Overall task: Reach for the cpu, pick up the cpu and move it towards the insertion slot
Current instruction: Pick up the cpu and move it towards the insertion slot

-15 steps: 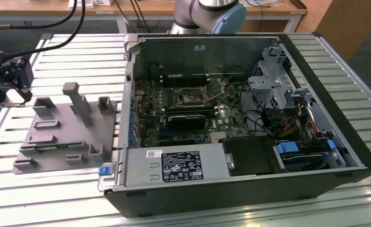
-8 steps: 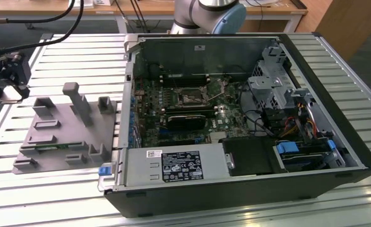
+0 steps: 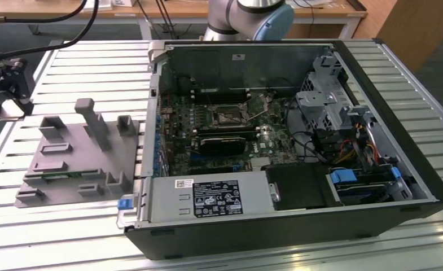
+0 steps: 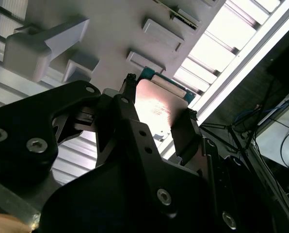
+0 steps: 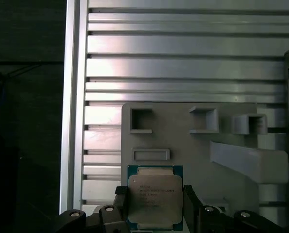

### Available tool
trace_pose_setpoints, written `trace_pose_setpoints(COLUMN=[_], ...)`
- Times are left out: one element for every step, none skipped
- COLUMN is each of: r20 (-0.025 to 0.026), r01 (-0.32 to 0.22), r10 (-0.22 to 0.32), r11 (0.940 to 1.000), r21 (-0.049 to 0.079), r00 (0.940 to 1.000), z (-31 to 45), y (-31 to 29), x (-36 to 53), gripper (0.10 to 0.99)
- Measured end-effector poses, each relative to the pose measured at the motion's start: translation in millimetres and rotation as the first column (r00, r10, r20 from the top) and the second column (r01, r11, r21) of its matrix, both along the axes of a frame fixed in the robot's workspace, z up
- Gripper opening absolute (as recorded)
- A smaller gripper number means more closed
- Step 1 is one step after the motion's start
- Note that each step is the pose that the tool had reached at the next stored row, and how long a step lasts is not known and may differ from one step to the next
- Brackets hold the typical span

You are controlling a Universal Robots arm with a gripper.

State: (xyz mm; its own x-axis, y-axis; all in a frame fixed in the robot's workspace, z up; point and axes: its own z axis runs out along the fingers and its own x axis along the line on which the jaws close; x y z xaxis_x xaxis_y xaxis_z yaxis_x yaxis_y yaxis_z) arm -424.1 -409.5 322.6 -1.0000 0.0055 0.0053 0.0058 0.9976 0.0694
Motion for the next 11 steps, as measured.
trace_pose_setpoints(r20=[-0.0001, 0.0000, 0.0000, -0.0001, 0.0000, 0.0001, 0.0001, 0.0002, 0.0001, 0.0000, -0.0001], r01=[0.000, 0.000, 0.000, 0.000, 0.000, 0.000, 0.000, 0.000, 0.000, 0.000, 0.000], r10=[0.000, 0.000, 0.000, 0.000, 0.000, 0.000, 0.000, 0.000, 0.000, 0.000, 0.000], r11=[1.0000, 1.0000, 1.0000, 1.0000, 1.0000, 1.0000, 1.0000, 1.0000, 1.0000, 1.0000, 1.0000], r21=[0.000, 0.000, 0.000, 0.000, 0.000, 0.000, 0.000, 0.000, 0.000, 0.000, 0.000], r00=[1.0000, 1.0000, 1.0000, 1.0000, 1.0000, 1.0000, 1.0000, 1.0000, 1.0000, 1.0000, 1.0000], z=[1.0, 1.9, 2.9, 3.9, 4.7, 5.3, 5.8, 6.2, 6.6, 7.1, 7.4], y=[0.0, 0.1, 0.1, 0.1, 0.1, 0.1, 0.1, 0.2, 0.2, 0.2, 0.2], x=[0.0, 0.0, 0.0, 0.0, 0.0, 0.0, 0.1, 0.2, 0.6, 1.0, 1.5], gripper=[0.541, 0.541, 0.541, 0.541, 0.541, 0.541, 0.541, 0.541, 0.541, 0.541, 0.541])
